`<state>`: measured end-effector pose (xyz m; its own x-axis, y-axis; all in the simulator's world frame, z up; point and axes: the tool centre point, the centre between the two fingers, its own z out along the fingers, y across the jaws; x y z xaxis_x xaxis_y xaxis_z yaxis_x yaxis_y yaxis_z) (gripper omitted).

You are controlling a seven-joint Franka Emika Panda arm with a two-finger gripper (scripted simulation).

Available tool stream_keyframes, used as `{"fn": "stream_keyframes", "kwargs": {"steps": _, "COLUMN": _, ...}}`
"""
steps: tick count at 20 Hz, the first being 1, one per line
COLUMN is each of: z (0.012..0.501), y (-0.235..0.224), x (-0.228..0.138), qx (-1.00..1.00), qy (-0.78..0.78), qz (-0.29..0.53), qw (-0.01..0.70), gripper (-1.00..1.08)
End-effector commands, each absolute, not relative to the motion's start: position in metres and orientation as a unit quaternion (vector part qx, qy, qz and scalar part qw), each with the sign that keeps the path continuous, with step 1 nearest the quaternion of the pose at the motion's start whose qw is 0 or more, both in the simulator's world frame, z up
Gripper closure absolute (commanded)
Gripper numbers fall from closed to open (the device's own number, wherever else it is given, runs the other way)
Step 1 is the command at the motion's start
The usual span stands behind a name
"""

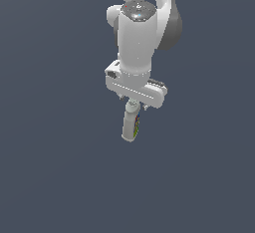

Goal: Pick up the object and move it to a goal position.

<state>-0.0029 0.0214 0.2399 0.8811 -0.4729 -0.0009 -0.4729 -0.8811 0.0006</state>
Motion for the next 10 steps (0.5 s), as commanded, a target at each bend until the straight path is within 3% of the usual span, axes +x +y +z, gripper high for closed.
{"fn": "stream_keyframes", "kwargs": {"steps": 1, "z": 0.2328, "y": 0.0216, "x": -0.0024, "qx": 0.970, "qy": -0.244, "qz": 0.000, "qw": 0.000, "gripper": -0.92}}
{"fn": "stream_keyframes", "kwargs": {"steps": 4, "z": 0.2303, "y": 0.0214, "x": -0.0016, "qx": 0.970, "qy": -0.244, "qz": 0.000, "qw": 0.000, "gripper": -0.92}}
{"fn": "stream_keyframes", "kwargs": {"steps": 5, "z": 0.2303, "y": 0.0214, "x": -0.0016, "qx": 0.970, "qy": -0.244, "qz": 0.000, "qw": 0.000, "gripper": 1.08}}
{"fn": "stream_keyframes", "kwargs": {"steps": 10, "z": 0.2303, "y": 0.0214, "x": -0.0016, "qx": 0.970, "qy": -0.244, "qz": 0.000, "qw": 0.000, "gripper": 1.08}}
